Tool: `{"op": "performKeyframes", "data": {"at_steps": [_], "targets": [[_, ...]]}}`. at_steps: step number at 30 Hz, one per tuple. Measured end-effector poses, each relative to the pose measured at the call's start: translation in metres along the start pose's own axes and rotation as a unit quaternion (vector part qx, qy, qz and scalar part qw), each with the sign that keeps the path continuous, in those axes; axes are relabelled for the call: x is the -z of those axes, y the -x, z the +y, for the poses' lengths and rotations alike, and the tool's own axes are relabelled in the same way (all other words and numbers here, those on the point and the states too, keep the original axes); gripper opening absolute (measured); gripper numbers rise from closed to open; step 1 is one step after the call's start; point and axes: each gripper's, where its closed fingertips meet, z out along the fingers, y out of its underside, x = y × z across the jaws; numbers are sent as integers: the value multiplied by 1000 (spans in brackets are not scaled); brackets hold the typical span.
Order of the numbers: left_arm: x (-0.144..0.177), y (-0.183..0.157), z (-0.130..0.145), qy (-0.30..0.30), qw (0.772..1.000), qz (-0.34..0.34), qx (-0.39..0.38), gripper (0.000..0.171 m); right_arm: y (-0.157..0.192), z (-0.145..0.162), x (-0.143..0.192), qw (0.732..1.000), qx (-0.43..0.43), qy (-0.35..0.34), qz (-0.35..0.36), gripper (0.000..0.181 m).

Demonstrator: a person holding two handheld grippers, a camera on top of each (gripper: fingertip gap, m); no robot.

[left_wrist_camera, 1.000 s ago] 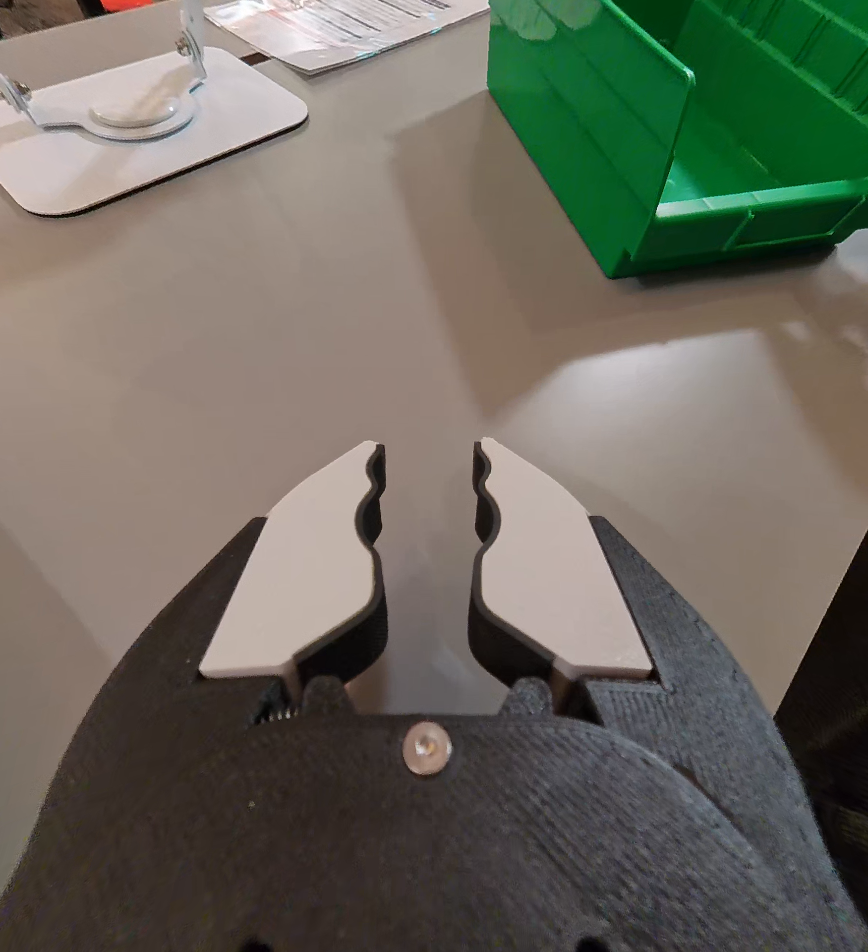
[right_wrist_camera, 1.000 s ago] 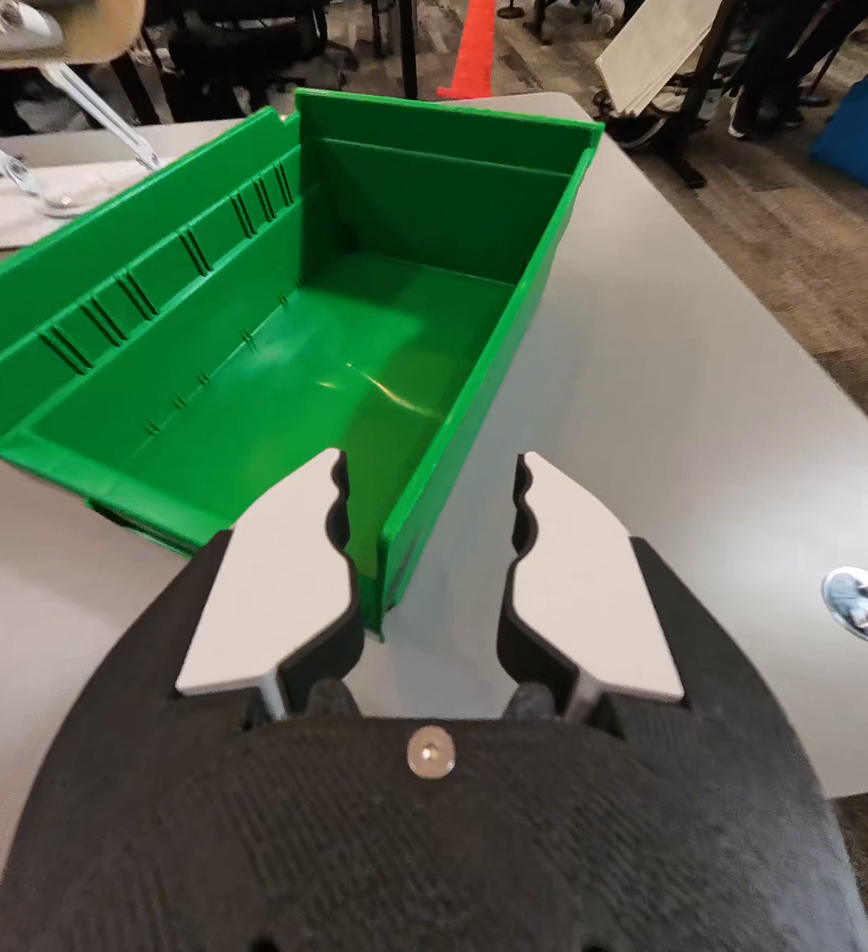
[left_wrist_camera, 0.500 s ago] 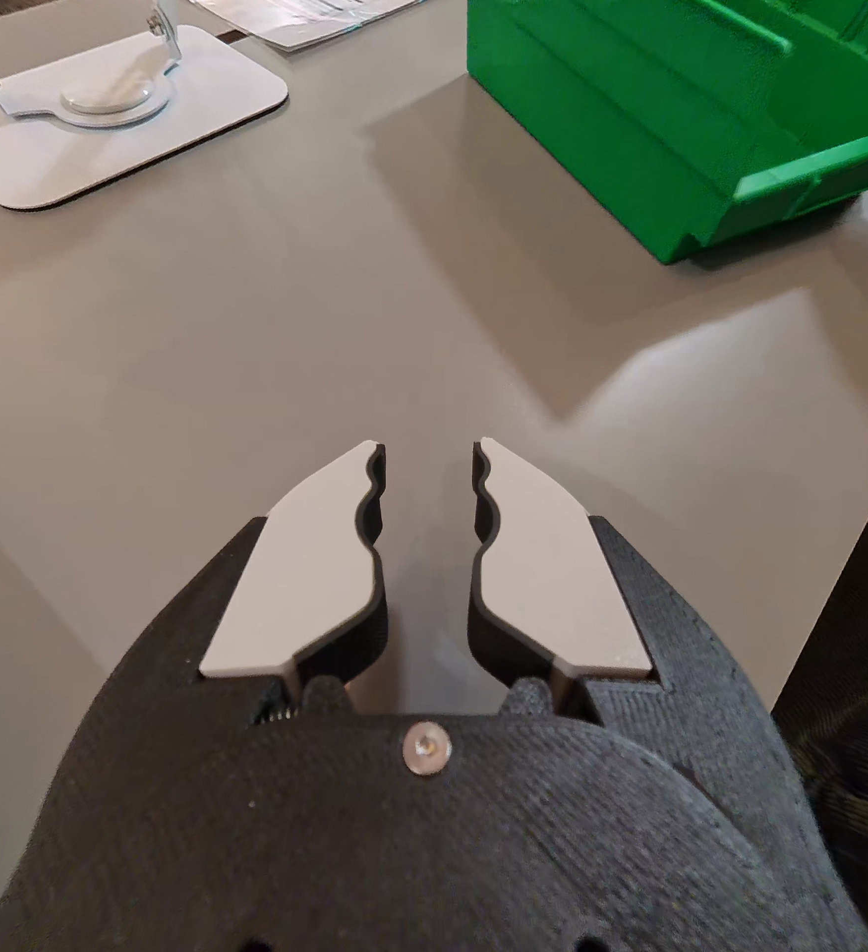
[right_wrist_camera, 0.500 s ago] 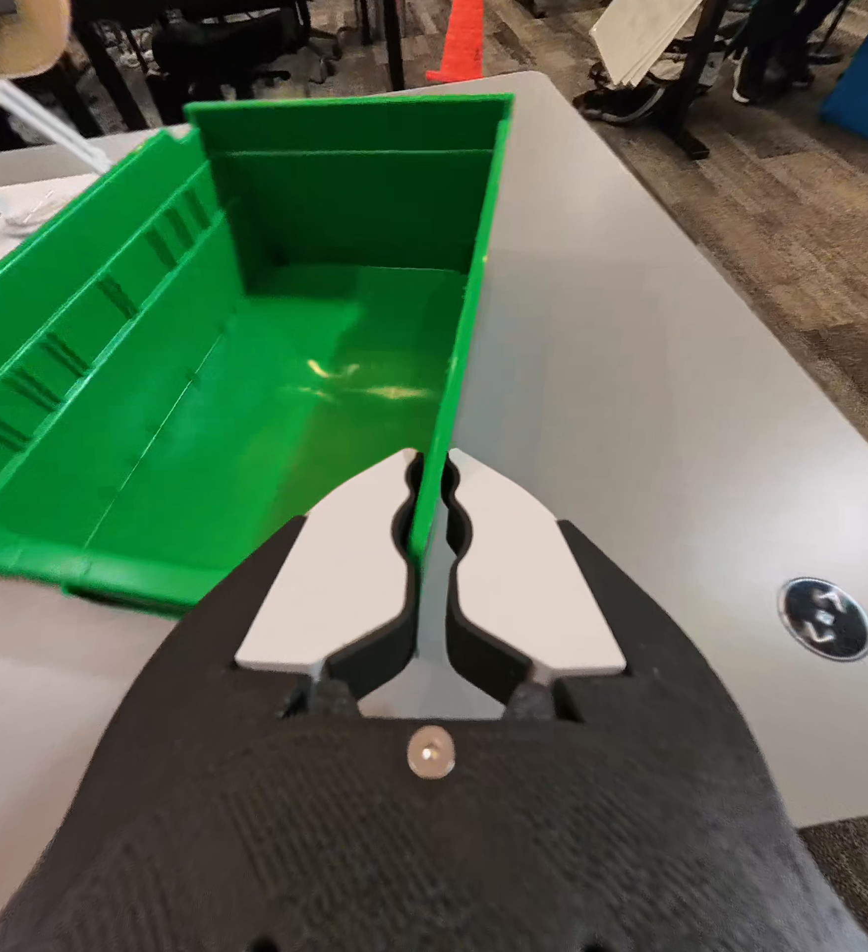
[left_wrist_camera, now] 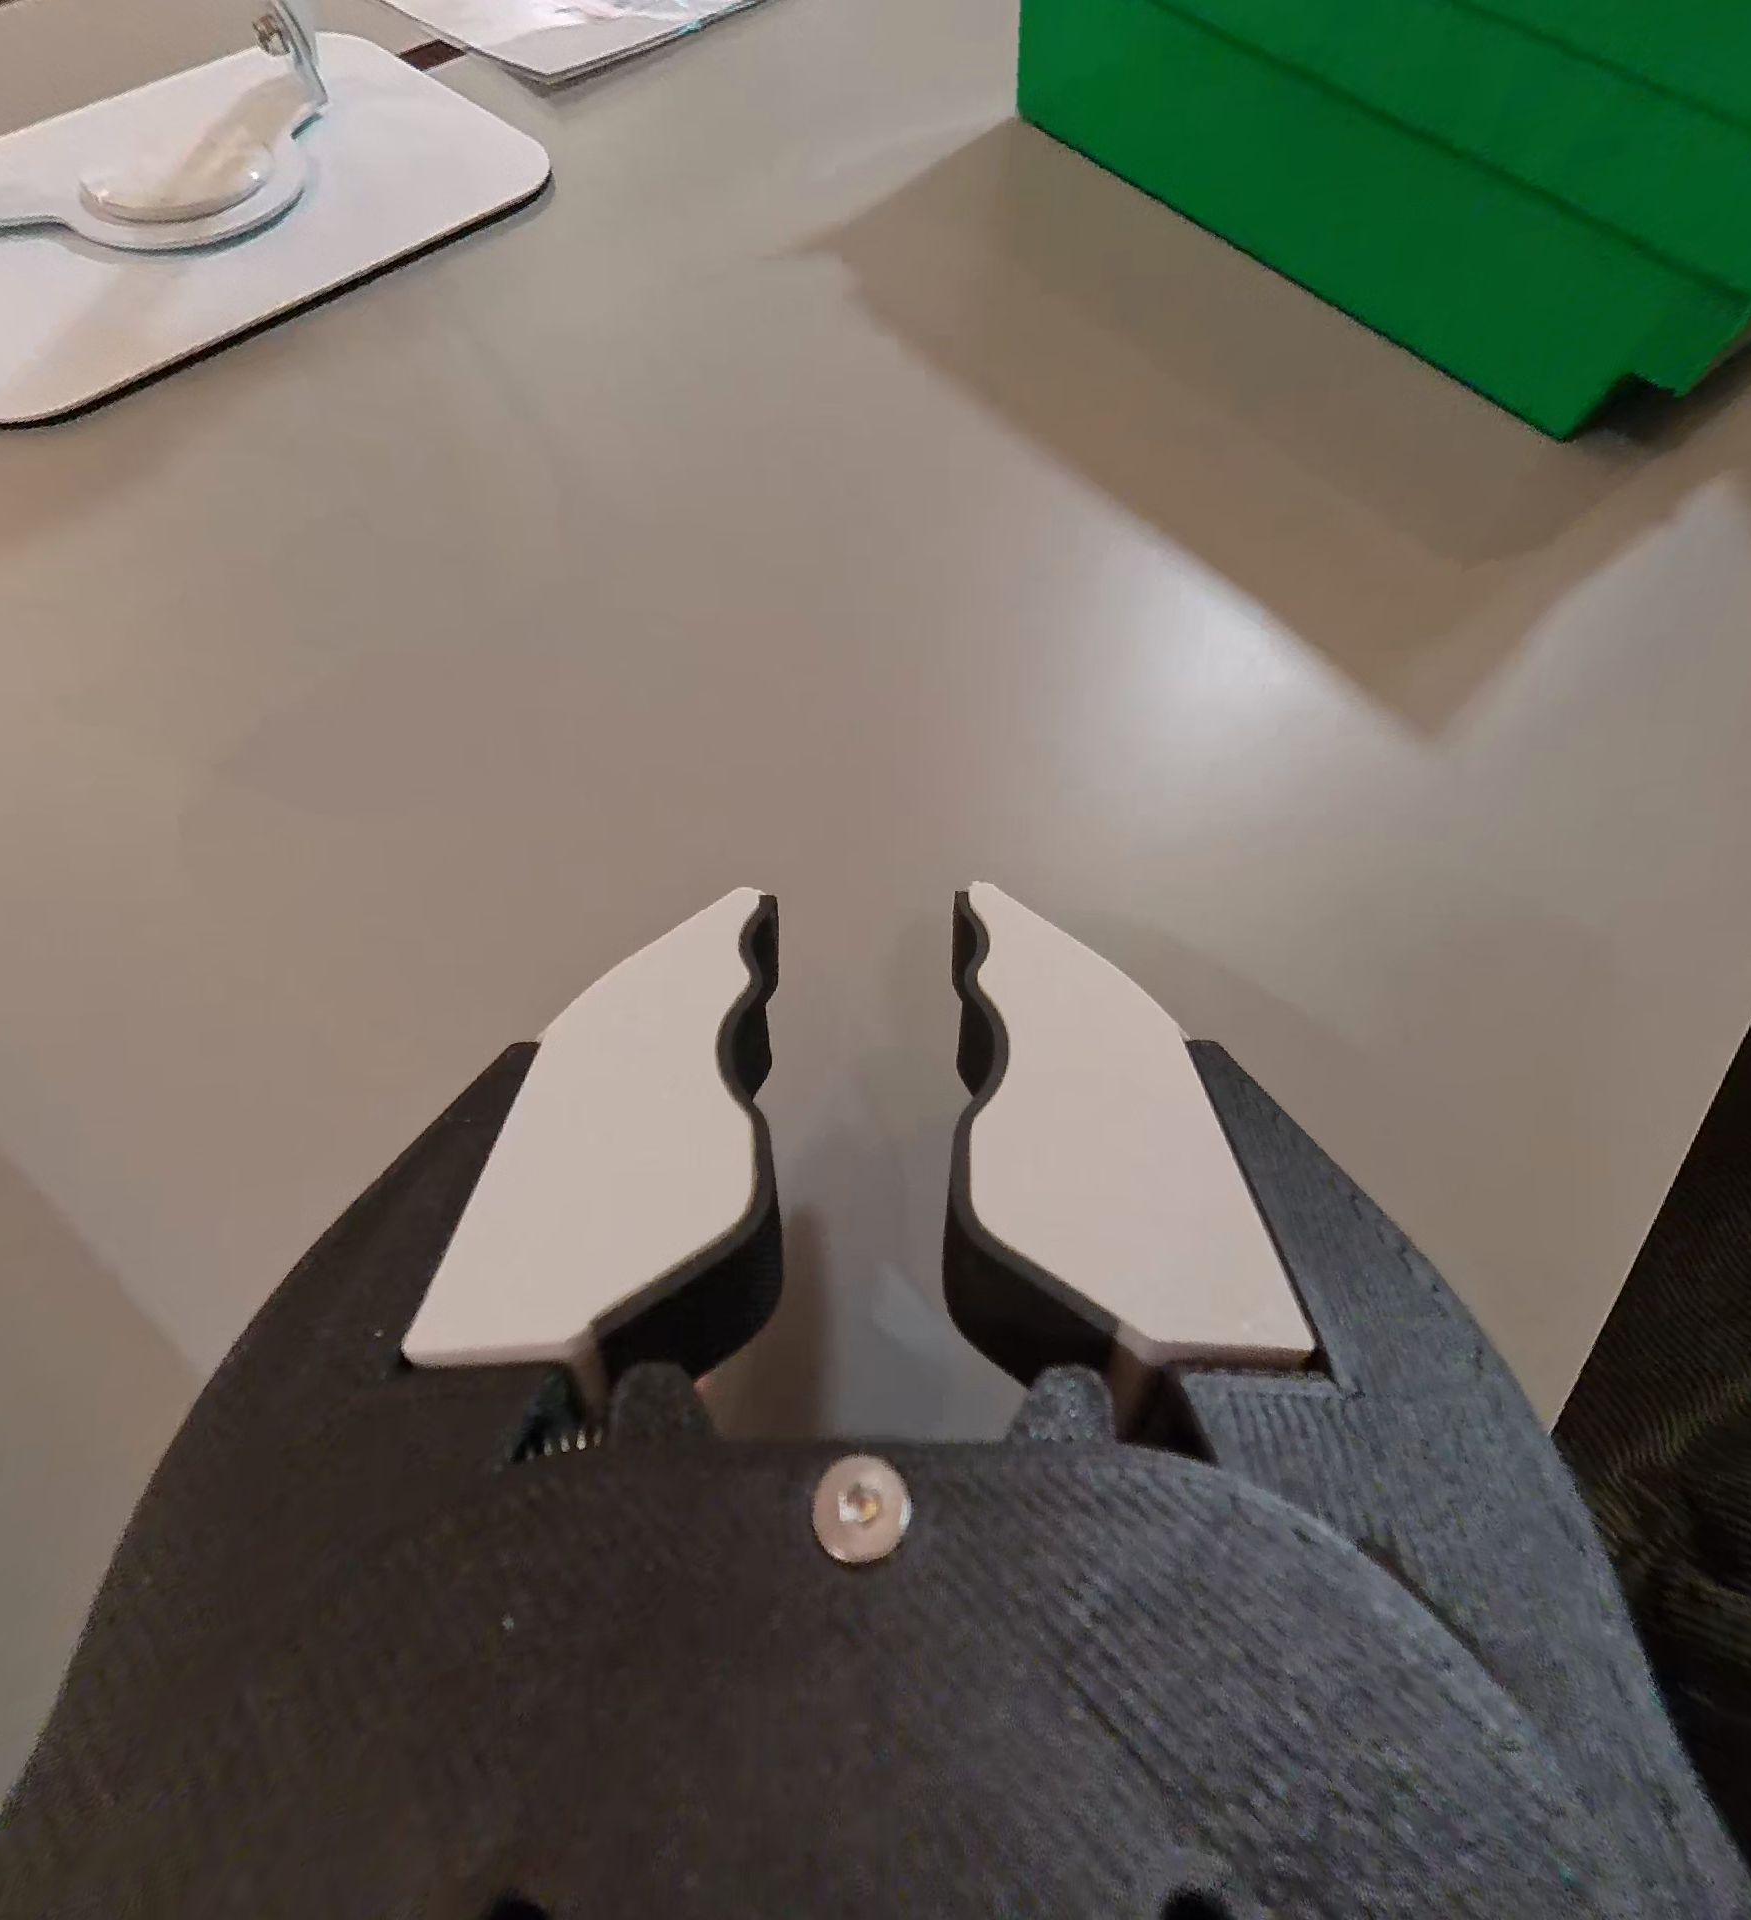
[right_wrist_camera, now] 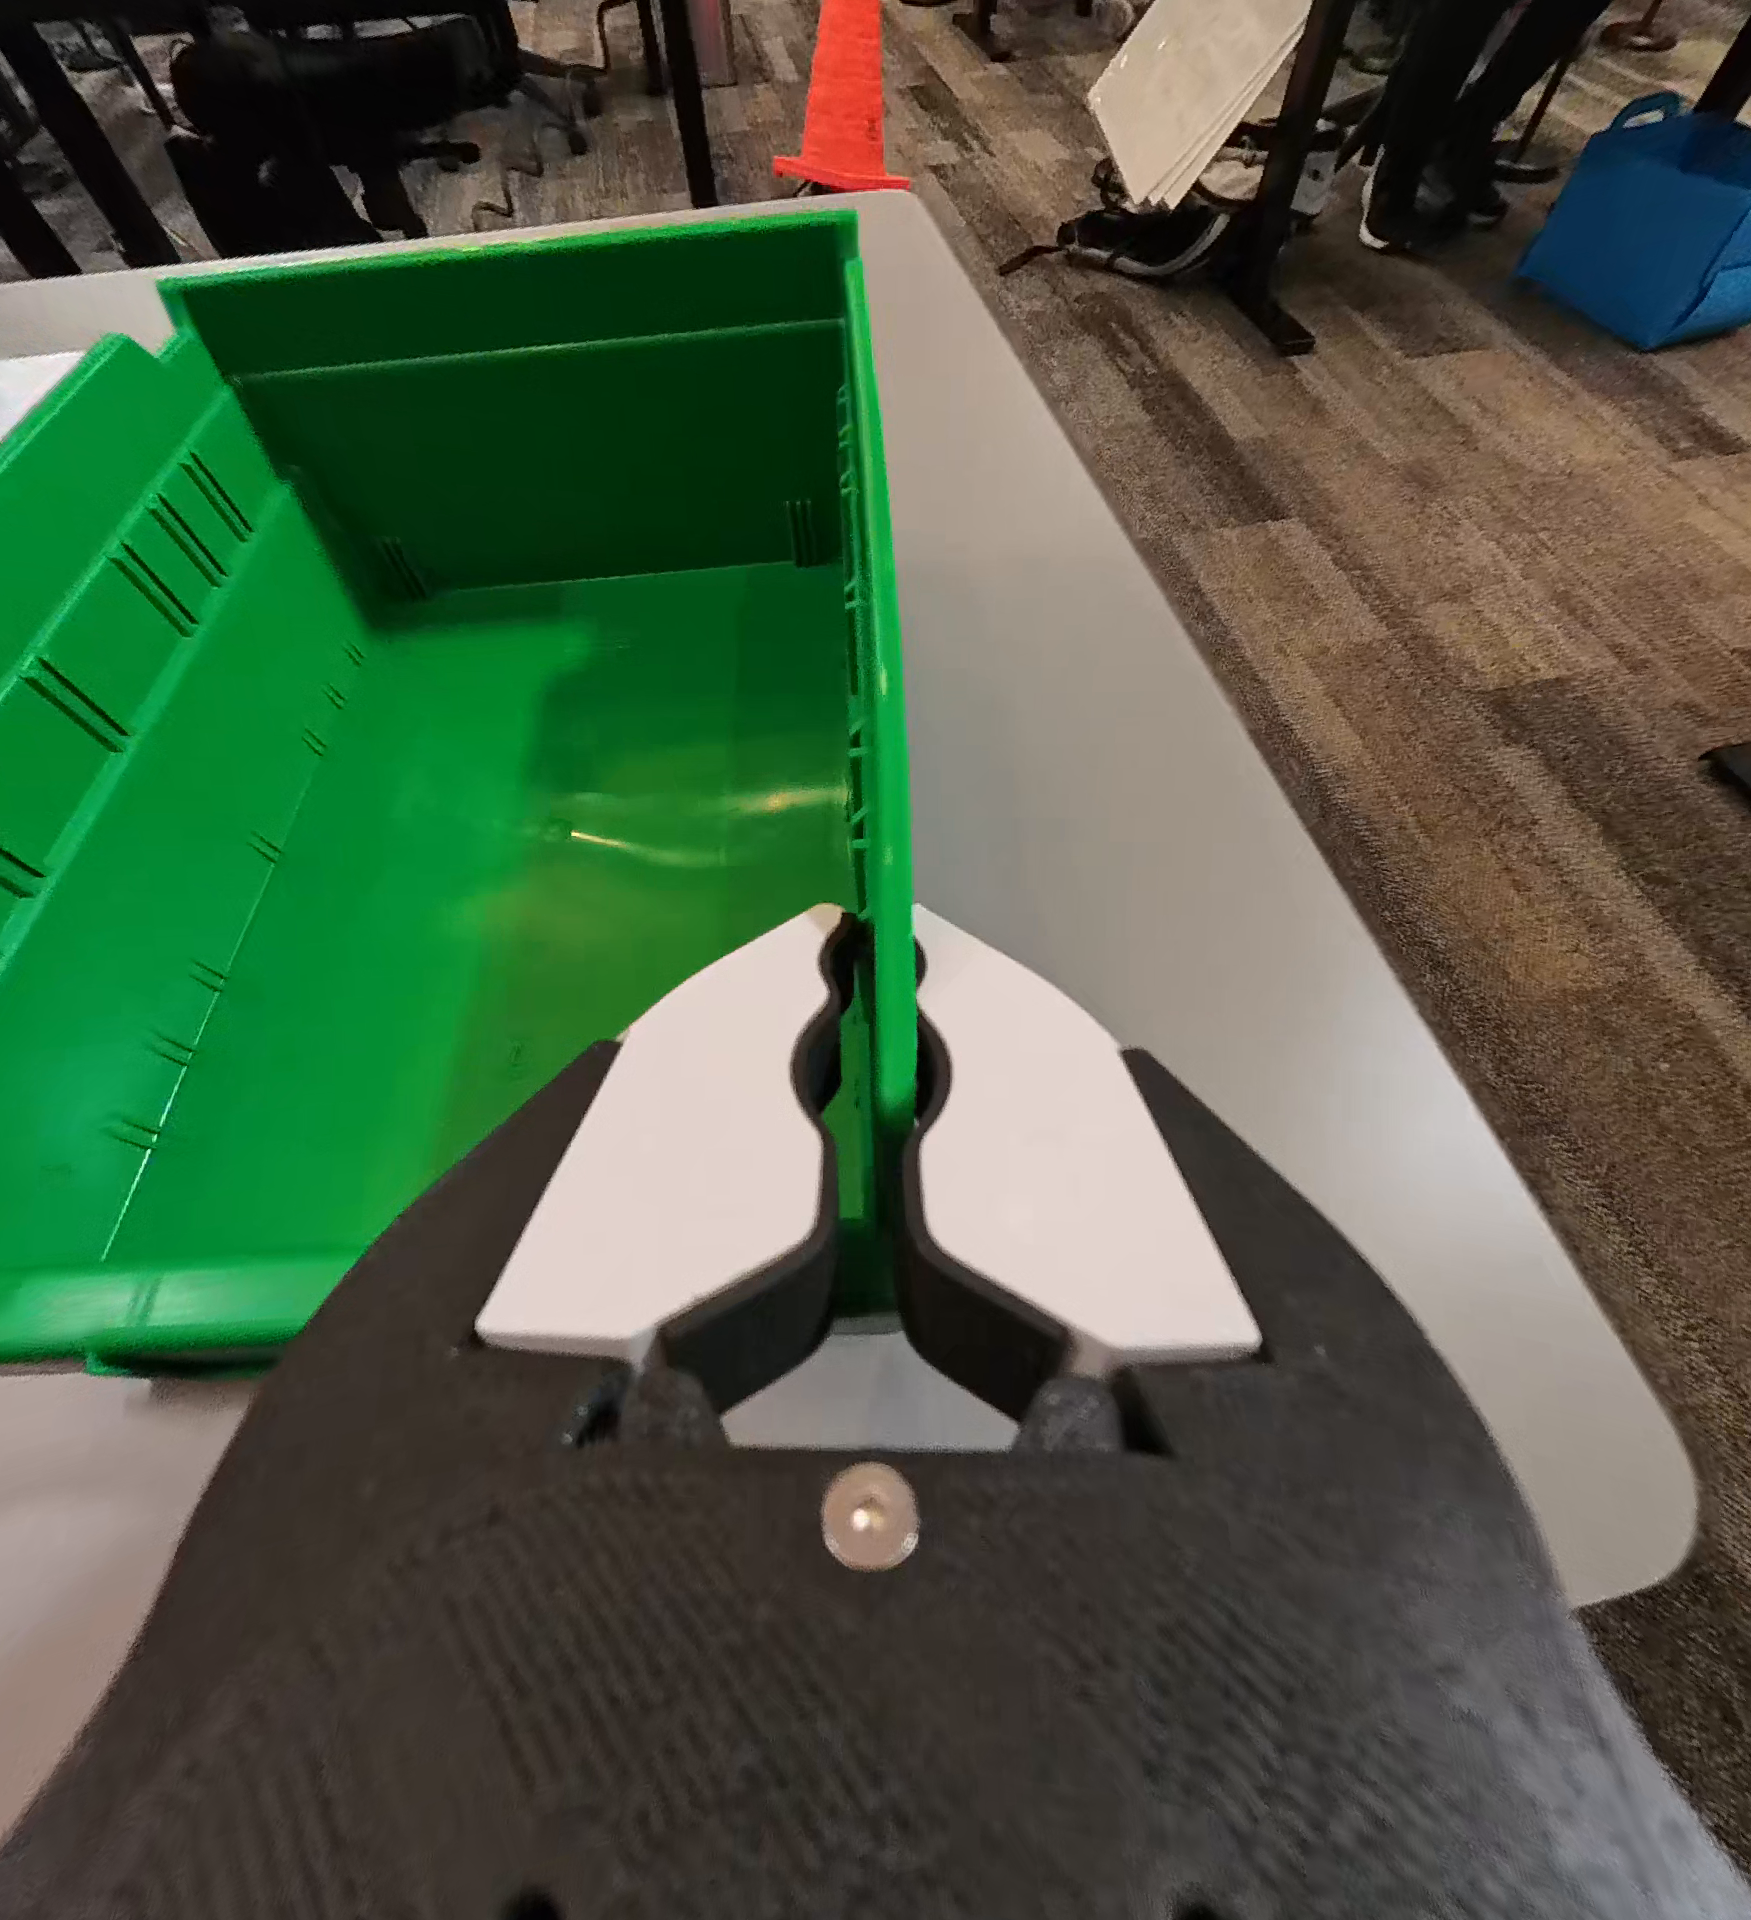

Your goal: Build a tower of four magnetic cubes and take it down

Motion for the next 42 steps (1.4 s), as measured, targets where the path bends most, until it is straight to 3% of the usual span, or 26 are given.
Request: {"op": "performKeyframes", "data": {"at_steps": [9, 42], "targets": [[-1, 0, 1, 3, 1000, 1, -1, 33, -35, 2, -6, 999, -42, -22, 19, 5], [-2, -1, 7, 18, 1000, 0, -8, 33, -46, -8, -22, 998, -38, -20, 48, 10]]}}
